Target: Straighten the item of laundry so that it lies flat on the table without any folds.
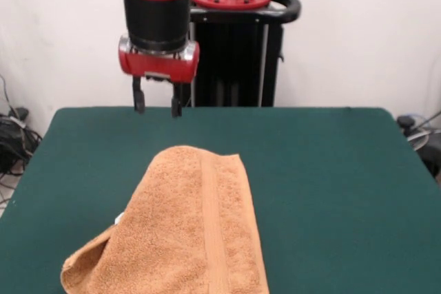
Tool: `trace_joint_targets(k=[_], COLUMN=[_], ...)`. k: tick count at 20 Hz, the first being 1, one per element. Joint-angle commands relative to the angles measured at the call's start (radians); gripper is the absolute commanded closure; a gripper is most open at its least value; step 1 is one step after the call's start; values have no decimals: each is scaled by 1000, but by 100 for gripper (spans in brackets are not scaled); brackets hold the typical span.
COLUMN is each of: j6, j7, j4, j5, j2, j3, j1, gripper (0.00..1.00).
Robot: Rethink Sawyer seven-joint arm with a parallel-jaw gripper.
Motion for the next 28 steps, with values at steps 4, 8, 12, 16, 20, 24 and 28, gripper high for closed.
trace_joint_targets(k=[4, 8, 12, 16, 20, 24, 28], j6=[116, 166, 207, 205, 184, 147, 162], j7=[261, 291, 322, 374, 390, 392, 370], j4=[-334, -443, -530, -557, -541, -493, -468], j5=[44, 50, 62, 93, 114, 134, 143], j2=[178, 243, 309, 350, 352, 336, 323], j3=[-38, -74, -107, -134, -154, -179, -193], j1=[116, 160, 198, 222, 231, 239, 242], gripper=[0, 0, 0, 0, 0, 0, 0])
